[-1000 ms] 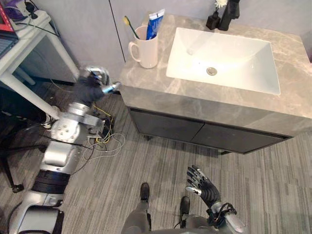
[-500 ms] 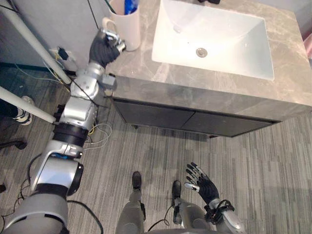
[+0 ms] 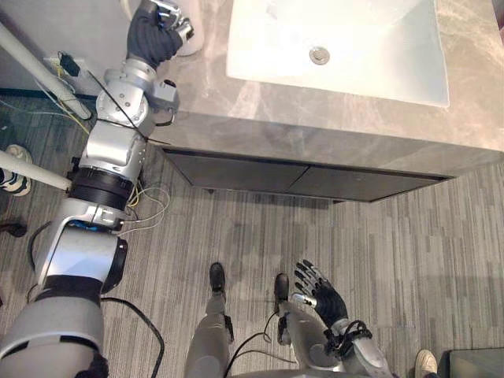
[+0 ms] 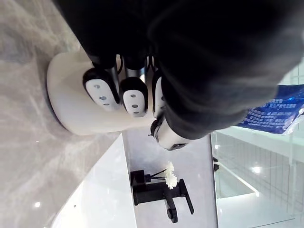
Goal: Organize washtable
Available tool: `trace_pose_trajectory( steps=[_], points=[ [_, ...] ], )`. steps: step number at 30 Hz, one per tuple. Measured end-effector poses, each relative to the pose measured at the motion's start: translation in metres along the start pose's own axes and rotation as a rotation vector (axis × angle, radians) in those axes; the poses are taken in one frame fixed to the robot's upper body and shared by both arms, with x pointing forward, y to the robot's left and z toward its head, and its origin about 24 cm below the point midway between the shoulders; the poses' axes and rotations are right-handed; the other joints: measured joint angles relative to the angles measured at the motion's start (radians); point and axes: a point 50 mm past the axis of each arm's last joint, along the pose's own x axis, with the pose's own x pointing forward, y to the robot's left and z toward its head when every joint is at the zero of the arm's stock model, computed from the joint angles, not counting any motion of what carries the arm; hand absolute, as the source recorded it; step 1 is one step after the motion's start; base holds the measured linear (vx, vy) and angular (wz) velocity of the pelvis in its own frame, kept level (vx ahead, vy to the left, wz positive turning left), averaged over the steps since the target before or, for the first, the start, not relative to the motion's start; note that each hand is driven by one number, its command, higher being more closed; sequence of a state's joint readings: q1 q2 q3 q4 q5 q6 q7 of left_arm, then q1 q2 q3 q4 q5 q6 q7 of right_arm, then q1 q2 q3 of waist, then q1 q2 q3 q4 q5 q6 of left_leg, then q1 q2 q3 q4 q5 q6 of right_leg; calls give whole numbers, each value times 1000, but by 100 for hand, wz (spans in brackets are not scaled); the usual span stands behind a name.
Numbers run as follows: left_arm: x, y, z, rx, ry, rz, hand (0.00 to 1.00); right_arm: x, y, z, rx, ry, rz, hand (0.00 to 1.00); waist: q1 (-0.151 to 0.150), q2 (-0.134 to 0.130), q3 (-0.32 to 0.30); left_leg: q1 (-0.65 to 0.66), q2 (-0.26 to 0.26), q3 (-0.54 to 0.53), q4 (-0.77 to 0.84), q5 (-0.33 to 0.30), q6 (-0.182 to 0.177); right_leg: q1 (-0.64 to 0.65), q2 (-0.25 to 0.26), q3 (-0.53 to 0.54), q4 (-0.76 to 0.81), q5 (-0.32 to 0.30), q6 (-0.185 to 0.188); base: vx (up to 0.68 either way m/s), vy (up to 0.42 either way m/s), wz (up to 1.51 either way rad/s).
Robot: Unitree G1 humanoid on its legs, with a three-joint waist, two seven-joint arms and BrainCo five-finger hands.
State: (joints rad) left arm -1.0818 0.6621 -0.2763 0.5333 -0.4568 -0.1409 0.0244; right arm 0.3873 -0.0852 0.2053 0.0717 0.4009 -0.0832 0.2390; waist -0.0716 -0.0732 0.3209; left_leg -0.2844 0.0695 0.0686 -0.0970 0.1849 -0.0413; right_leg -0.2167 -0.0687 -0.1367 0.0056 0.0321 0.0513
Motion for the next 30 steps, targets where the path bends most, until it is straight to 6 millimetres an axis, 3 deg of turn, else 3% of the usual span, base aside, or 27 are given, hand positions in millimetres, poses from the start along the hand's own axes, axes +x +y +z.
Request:
trace_pose_trajectory(
  steps=[15, 27, 30],
  points=[
    [1, 3, 0, 17, 0, 32, 100, 0, -1, 1, -2, -12, -19, 0, -1, -5, 40, -19, -1, -5, 0, 0, 0, -17, 2, -3, 1, 1, -1, 7, 2, 0],
    [31, 28, 39, 70, -51, 120, 100, 2, -1, 5, 5, -34, -18, 0, -3, -25, 64, -56, -1, -3, 1, 1, 1, -50, 3, -4, -6, 5, -5, 29, 11, 0],
    [33, 42, 48, 83, -59, 157, 100, 2, 0, 6, 3, -41, -14, 0, -23, -29, 77, -56, 0, 2, 1, 1, 1, -52, 3, 0, -9, 7, -6, 10, 13, -4]
  ],
)
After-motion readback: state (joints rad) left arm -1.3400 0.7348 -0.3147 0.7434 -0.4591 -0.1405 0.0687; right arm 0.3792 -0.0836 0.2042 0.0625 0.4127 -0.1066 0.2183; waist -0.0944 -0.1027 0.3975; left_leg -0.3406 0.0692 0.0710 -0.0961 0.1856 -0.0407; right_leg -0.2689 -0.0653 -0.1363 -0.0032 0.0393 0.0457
